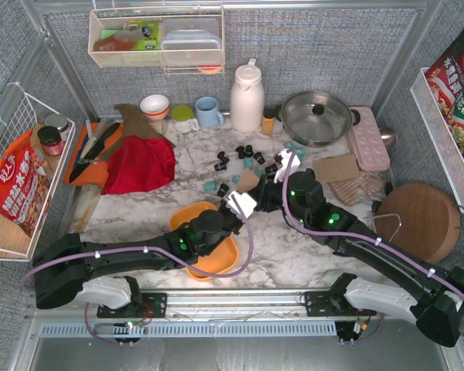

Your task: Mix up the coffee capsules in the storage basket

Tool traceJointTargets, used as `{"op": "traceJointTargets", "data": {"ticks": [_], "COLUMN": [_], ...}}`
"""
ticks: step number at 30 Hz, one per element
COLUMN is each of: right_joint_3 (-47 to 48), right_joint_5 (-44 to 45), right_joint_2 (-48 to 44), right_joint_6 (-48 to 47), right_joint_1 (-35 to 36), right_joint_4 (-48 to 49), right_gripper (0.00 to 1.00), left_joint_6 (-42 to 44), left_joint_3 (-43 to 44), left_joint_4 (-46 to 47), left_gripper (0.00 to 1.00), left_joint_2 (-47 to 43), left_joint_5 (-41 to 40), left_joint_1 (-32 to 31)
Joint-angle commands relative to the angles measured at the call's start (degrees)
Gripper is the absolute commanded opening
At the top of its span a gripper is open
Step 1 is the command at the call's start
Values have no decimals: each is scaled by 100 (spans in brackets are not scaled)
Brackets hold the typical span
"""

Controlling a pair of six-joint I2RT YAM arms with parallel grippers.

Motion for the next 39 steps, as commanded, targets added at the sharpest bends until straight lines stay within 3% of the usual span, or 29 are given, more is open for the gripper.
{"op": "traceJointTargets", "data": {"ticks": [1, 3, 4, 7, 10, 15, 18, 21, 23, 26, 30, 32, 36, 37, 38, 39], "right_joint_3": [-46, -76, -106, -195, -245, -367, -723, -1097, -1233, -1326, -1260, -1252, -1012, -927, -861, -795], "right_joint_5": [357, 454, 524, 867, 1409, 2988, 3891, 3968, 3716, 3000, 2105, 1190, 151, -47, -191, -282], "right_joint_2": [-12, -37, -64, -175, -285, -374, -364, -263, -40, 403, 1459, 2107, 3197, 3391, 3533, 3620], "right_joint_6": [76, 83, 96, 99, -174, -1140, -1604, -1492, -1107, -471, 170, 455, 942, 1008, 1063, 1105], "right_joint_1": [9, 6, 6, 3, -24, -197, -651, -1466, -2144, -3115, -4192, -4673, -5253, -5350, -5460, -5521], "right_joint_4": [194, 141, 135, 135, 112, 325, 1016, 1795, 2240, 2753, 3594, 4391, 5416, 5497, 5526, 5473], "right_gripper": [37, 16, 1, 0, 0, 0, 0, 0, 0, 0, 0, 0, 0, 3, 13, 29], "left_joint_6": [160, 93, 43, -269, -820, -2219, -3779, -5729, -6682, -7352, -7818, -7922, -7957, -7958, -7962, -7962], "left_joint_3": [-3, -64, -97, -217, -427, -704, -615, -535, -588, -813, -1047, -1127, -1286, -1316, -1344, -1367], "left_joint_4": [512, 608, 640, 661, 591, -597, -2604, -4692, -5626, -6245, -6622, -6716, -6656, -6615, -6583, -6554], "left_gripper": [0, 2, 13, 47, 64, 68, 67, 65, 64, 64, 65, 65, 69, 70, 71, 72], "left_joint_2": [37, -2, -23, -107, -390, -1272, -1817, -2308, -2562, -2945, -3333, -3477, -3637, -3641, -3637, -3623], "left_joint_5": [-155, -174, -215, -501, -828, -1789, -2635, -3011, -2928, -2634, -2445, -2421, -2402, -2391, -2374, -2362], "left_joint_1": [-79, -75, -75, -75, -78, -75, -75, -82, -75, -77, -68, -67, -67, -67, -60, -58]}}
